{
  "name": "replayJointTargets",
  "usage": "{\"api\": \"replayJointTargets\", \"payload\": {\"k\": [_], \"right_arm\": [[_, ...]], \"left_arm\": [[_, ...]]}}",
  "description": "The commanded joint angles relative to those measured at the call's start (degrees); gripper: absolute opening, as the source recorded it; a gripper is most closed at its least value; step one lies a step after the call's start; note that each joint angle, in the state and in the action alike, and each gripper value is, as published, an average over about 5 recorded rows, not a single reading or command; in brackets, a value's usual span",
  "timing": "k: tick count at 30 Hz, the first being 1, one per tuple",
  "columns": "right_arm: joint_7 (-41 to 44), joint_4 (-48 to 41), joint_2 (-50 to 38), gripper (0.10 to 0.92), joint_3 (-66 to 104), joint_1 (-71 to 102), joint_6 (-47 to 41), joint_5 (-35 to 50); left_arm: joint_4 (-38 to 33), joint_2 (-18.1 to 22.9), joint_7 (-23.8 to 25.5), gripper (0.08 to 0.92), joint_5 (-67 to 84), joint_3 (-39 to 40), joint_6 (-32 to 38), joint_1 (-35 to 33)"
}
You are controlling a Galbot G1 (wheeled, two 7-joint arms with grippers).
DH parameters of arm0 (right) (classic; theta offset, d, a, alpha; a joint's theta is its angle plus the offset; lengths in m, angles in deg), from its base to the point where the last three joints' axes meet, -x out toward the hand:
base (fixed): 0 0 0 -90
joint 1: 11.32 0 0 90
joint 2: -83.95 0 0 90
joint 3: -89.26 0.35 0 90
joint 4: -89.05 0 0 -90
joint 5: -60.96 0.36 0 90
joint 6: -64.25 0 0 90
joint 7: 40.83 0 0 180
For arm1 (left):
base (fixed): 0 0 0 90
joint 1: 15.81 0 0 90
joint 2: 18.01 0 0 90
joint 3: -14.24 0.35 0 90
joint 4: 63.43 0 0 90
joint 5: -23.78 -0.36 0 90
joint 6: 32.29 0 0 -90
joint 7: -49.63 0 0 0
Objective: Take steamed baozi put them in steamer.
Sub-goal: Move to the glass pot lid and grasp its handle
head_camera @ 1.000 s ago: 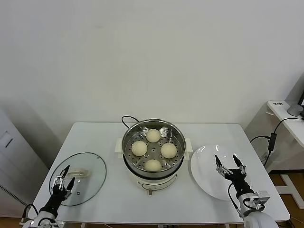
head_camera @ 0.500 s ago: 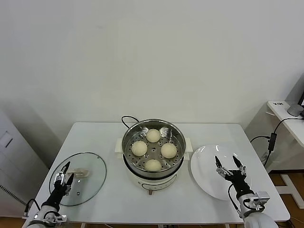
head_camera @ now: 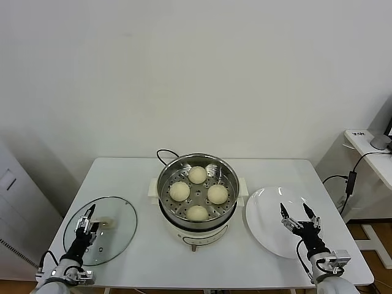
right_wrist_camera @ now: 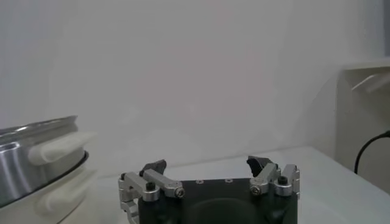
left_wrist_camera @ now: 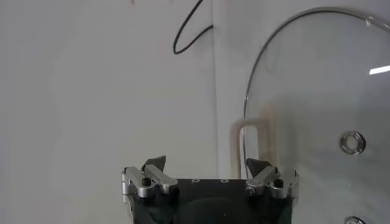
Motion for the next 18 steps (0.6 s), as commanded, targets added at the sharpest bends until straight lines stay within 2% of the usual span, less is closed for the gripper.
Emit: {"api": "replayJointTargets", "payload": {"k": [1,13,16,18], "right_arm": [[0.02,-0.04,0.20,0.823,-0.14,-0.23,-0.15,-0.02],[0.00,0.03,0.05,0.823,-0.14,-0.61,-0.26,-0.03],[-0.01,0.08,-0.06,0.823,-0.03,-0.82,-0.27,0.00],[0.00,0.12,-0.11,0.823,-0.01,-0.93,-0.29,0.03]], "left_arm": [[0.27,0.31,-0.11,0.706,-0.51,0.13,0.53,0.60],[-1.29,-0.52,-3.20,0.360,0.24,-0.96,1.70,0.52],[-4.15,-1.60,-2.21,0.273,2.02,-1.61,1.22,0.30],[-6.81,-2.94,0.16,0.213,4.40,-1.84,-0.48,-0.01]]}}
